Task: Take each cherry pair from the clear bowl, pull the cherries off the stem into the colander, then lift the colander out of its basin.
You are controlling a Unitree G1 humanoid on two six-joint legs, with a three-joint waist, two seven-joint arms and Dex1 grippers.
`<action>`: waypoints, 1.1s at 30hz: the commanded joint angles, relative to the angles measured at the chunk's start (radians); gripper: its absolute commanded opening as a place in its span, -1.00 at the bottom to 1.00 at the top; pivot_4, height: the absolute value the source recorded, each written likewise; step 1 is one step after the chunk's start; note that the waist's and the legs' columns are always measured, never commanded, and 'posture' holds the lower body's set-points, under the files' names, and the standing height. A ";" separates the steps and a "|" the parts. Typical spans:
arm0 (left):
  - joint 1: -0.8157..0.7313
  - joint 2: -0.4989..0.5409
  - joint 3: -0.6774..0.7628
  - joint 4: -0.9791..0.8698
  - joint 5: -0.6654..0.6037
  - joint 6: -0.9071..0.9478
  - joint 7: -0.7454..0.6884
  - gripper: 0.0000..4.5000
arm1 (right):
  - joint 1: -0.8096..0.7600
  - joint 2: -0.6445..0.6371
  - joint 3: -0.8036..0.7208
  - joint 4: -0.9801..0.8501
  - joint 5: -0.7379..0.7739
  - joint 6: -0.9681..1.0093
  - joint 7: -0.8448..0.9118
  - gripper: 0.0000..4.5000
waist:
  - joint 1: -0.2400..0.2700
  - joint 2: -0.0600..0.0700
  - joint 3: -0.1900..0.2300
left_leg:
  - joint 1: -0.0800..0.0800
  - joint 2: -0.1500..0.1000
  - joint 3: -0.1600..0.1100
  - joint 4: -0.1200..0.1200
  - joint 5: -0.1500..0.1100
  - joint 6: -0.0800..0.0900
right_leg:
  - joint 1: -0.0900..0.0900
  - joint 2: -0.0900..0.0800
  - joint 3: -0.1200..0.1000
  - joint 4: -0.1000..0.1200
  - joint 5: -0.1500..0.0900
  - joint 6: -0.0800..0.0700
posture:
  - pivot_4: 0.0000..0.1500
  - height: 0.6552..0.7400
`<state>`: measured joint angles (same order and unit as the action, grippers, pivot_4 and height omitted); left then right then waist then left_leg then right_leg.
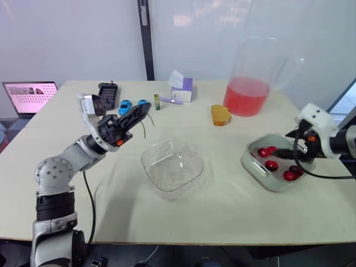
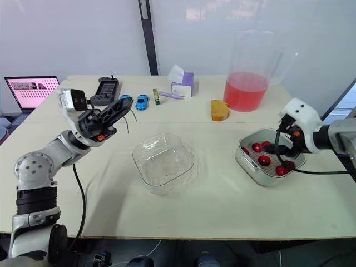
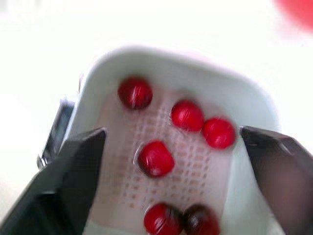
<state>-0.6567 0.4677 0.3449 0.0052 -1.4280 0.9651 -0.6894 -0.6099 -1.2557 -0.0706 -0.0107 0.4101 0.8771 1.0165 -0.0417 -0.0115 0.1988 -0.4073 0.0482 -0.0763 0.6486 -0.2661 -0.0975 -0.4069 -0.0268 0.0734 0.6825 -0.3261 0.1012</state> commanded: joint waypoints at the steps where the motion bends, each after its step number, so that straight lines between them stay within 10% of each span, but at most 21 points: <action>1: -0.016 0.019 0.020 -0.008 -0.025 0.018 0.016 -1.00 | -0.057 0.017 -0.067 -0.002 0.055 0.034 0.019 0.98 | 0.000 0.000 0.000 | 0.000 0.000 0.000 0.000 0.000 0.000 | 0.000 0.000 0.000 0.000 0.000 0.000 | 1.00 1.00; 14: 0.206 0.182 0.195 -0.078 0.061 -0.006 0.340 -1.00 | -0.215 0.328 -0.186 -0.333 0.507 0.044 0.091 0.98 | -0.014 0.000 -0.001 | 0.001 0.001 -0.001 -0.001 0.000 0.000 | 0.000 0.001 -0.001 0.001 0.000 0.000 | 1.00 1.00; 25: 0.348 0.144 0.271 -0.094 0.308 -0.178 0.584 -1.00 | -0.210 0.442 -0.076 -0.310 0.471 -0.066 0.088 0.98 | 0.021 -0.001 -0.001 | 0.000 0.000 -0.001 0.002 0.000 0.000 | 0.002 -0.001 -0.002 0.000 0.000 0.000 | 1.00 1.00; 33: 0.408 0.105 0.319 -0.090 0.372 -0.200 0.651 0.49 | -0.197 0.464 -0.042 -0.306 0.452 -0.094 0.079 1.00 | 0.019 -0.001 -0.001 | 0.000 0.001 -0.001 0.001 0.000 0.000 | 0.001 0.000 -0.001 0.001 0.000 0.000 | 1.00 1.00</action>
<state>-0.2468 0.5708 0.6214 -0.0462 -1.0549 0.7902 -0.0512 -0.8019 -0.7927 -0.1019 -0.3076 0.8660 0.7992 1.0968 -0.0222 -0.0126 0.1981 -0.4071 0.0488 -0.0776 0.6495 -0.2662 -0.0975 -0.4059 -0.0272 0.0720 0.6832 -0.3260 0.1012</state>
